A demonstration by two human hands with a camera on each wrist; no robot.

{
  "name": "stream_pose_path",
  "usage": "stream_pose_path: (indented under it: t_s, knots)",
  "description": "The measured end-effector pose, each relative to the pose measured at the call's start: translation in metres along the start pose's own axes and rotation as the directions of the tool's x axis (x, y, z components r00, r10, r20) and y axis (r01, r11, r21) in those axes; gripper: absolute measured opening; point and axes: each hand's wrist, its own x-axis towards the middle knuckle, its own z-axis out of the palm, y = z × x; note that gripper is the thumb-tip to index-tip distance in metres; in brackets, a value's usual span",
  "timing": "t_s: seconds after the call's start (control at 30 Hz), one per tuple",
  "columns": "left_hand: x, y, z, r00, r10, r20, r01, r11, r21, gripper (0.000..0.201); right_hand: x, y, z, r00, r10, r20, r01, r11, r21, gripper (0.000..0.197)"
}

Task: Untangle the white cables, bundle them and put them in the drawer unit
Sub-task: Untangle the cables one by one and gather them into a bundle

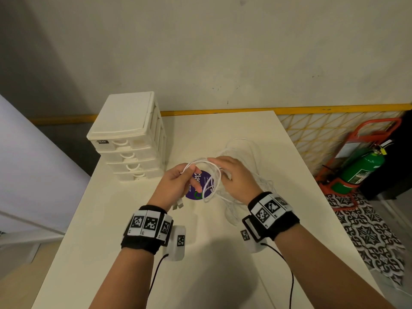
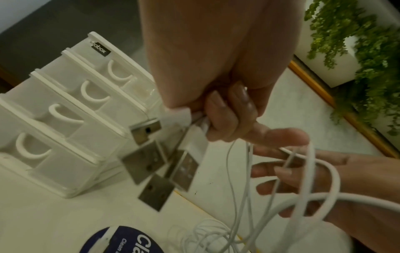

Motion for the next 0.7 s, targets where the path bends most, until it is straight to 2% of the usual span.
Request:
stream_pose_path:
  t_s: [0.1,0.17,0.27,0.33,0.4,0.5,0.57,0.6,0.63,0.7]
  knots:
    - [-0.001,0.002,-0.002,0.999,0.029,-0.045,-0.026,0.997,0.072,0.029,-0.002,0.003,0.004,1.0,0.03,0.005,-0.03,0.998,0.052,0.028]
    - [0.0,0.0,-0.014,0.982,0.055,-0.179,-0.034,0.992,0.119,0.028,-0.004,0.012,-0.002,0.986,0.143,-0.08,-0.132,0.983,0.126,0.021]
    - [0.002,-0.001,-0.046,0.906,0.034,-0.422,-0.003,0.997,0.074,0.027,-0.009,0.037,-0.025,0.906,0.354,-0.233,-0.302,0.925,0.231,0.023]
    - [0.002,-0.001,-0.058,0.88,0.011,-0.475,0.014,0.999,0.049,0.027,-0.014,0.053,-0.042,0.845,0.461,-0.27,-0.394,0.879,0.268,0.025]
    - [0.001,0.0,-0.057,0.884,0.012,-0.468,0.015,0.998,0.053,0.026,-0.018,0.066,-0.052,0.812,0.535,-0.233,-0.495,0.843,0.209,0.026]
    - [0.003,-0.001,-0.043,0.917,0.002,-0.398,0.029,0.997,0.07,0.026,-0.019,0.068,-0.052,0.815,0.579,-0.022,-0.579,0.812,-0.077,0.038]
    - [0.006,-0.001,-0.031,0.941,-0.019,-0.337,0.04,0.998,0.057,0.027,-0.016,0.057,-0.049,0.815,0.56,0.146,-0.562,0.827,-0.032,0.054]
    - [0.006,-0.001,-0.026,0.949,-0.025,-0.315,0.045,0.997,0.055,0.028,-0.015,0.048,-0.047,0.843,0.51,0.174,-0.524,0.851,0.045,0.057]
    - [0.006,0.0,-0.02,0.955,-0.027,-0.296,0.046,0.997,0.06,0.028,-0.013,0.037,-0.044,0.887,0.439,0.142,-0.457,0.88,0.13,0.057]
    - [0.006,0.001,-0.011,0.965,-0.024,-0.261,0.046,0.996,0.081,0.028,-0.011,0.018,-0.039,0.956,0.293,-0.002,-0.282,0.922,0.267,0.054]
